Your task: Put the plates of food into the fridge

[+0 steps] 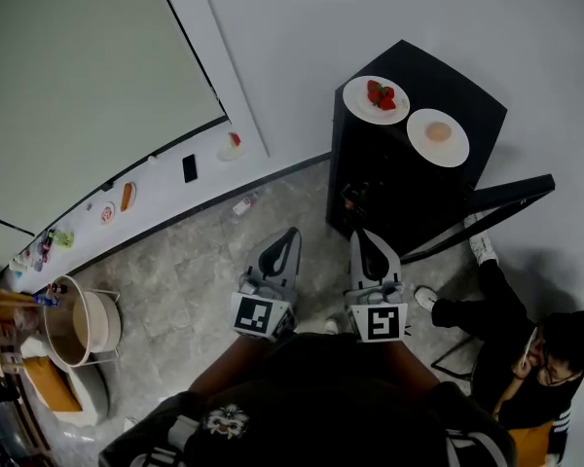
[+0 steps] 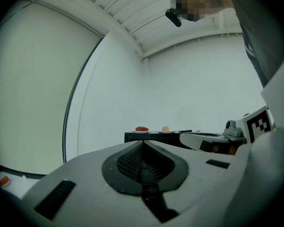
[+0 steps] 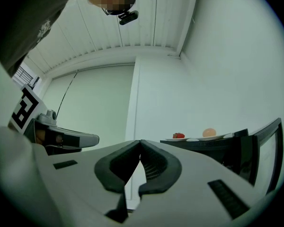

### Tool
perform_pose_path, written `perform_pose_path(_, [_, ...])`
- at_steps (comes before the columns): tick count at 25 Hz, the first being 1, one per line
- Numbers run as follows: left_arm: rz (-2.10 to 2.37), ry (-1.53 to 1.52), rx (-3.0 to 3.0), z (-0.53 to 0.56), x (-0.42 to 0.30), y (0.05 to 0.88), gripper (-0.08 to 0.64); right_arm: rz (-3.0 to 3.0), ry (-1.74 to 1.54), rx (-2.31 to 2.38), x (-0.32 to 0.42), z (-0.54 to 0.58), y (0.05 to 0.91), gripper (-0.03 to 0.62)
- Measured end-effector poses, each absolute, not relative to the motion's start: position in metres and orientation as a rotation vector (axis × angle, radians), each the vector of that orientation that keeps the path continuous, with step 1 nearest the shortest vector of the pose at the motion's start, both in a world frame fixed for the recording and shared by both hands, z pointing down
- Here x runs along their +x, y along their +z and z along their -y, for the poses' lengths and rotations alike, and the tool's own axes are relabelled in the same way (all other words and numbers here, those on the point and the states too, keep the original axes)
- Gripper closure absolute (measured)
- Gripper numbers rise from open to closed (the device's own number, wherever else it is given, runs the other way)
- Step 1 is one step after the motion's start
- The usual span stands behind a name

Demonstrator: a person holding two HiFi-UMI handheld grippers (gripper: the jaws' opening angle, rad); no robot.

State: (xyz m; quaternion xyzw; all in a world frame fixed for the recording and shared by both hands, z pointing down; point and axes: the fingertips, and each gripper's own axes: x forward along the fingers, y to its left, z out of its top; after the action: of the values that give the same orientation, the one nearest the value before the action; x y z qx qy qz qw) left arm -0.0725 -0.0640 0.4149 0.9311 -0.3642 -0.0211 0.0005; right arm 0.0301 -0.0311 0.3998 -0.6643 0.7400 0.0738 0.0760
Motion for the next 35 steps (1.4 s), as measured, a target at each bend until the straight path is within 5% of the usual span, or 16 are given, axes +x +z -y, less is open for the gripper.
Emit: perform_pose_path(35, [0.482, -0.058, 3.063, 0.204, -0.037, 0.427, 0.537, -1.88, 0.279, -2.482, 0.029, 0.13, 0.4, 0.568])
